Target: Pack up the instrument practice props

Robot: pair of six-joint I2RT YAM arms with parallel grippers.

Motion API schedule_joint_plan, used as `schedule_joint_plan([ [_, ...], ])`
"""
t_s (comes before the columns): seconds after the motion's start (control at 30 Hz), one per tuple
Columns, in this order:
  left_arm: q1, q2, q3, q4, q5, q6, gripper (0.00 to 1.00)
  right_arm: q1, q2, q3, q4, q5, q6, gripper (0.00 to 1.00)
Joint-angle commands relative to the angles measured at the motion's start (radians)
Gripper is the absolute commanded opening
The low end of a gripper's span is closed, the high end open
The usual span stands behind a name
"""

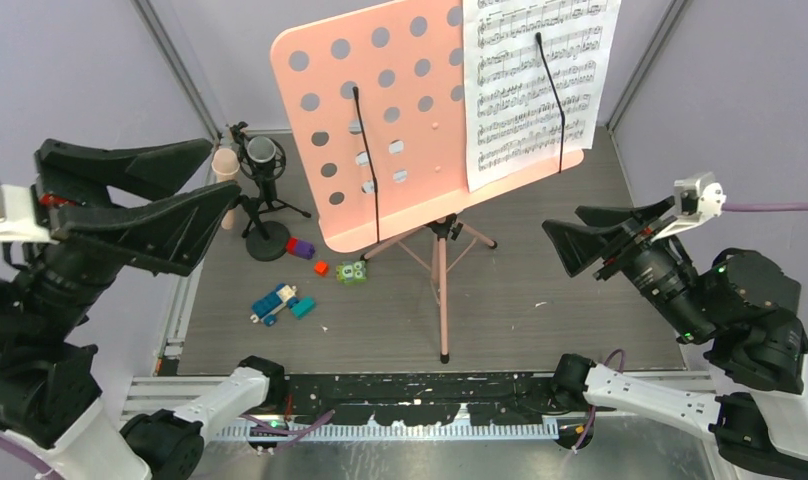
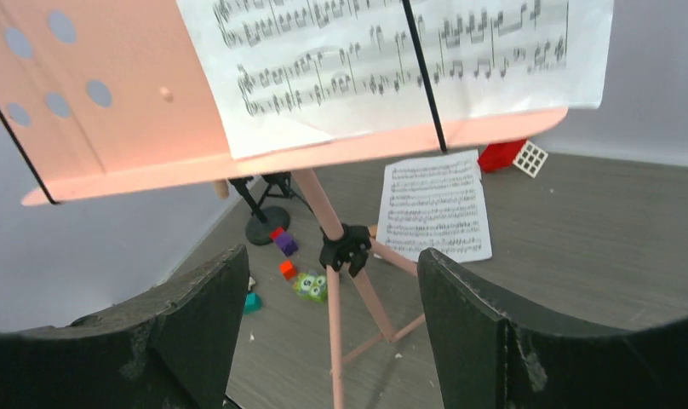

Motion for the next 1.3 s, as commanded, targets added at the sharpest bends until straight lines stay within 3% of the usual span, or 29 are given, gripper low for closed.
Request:
schedule_joint_plan([
  [0.0, 0.01, 0.021, -0.015, 0.01, 0.028, -0.012, 0.66, -0.001, 0.077, 0.149, 0.027, -0.017, -0.084, 0.77],
  [0.17, 0.01, 0.066, 0.077, 0.019, 0.028, -0.005, 0.6, -0.002, 0.123, 0.21, 0.046, -0.038, -0.108, 0.76],
  [0.47, 0.01, 0.213, 0.208, 0.16, -0.057, -0.123, 0.56, -0.002, 0.12, 0.171, 0.073, -0.056, -0.081, 0.76],
  [0.63, 0.01, 0.24, 0.207, 0.27, -0.217, -0.202, 0.5, -0.002, 0.111, 0.149, 0.089, -0.066, -0.071, 0.76],
  [0.83, 0.011, 0.248, 0.21, 0.315, -0.428, -0.292, 0.49, -0.002, 0.106, 0.131, 0.093, -0.099, -0.048, 0.76],
  [1.0, -0.004, 0.236, 0.173, 0.315, -0.412, -0.285, 0.47, -0.001, 0.093, 0.122, 0.087, -0.11, -0.033, 0.76],
  [1.1, -0.074, 0.232, 0.139, 0.323, -0.395, -0.242, 0.47, -0.001, 0.091, 0.124, 0.069, -0.107, -0.03, 0.76],
  [1.27, -0.34, 0.245, 0.145, 0.273, -0.466, -0.047, 0.47, -0.001, 0.082, 0.111, 0.063, -0.093, -0.015, 0.76],
])
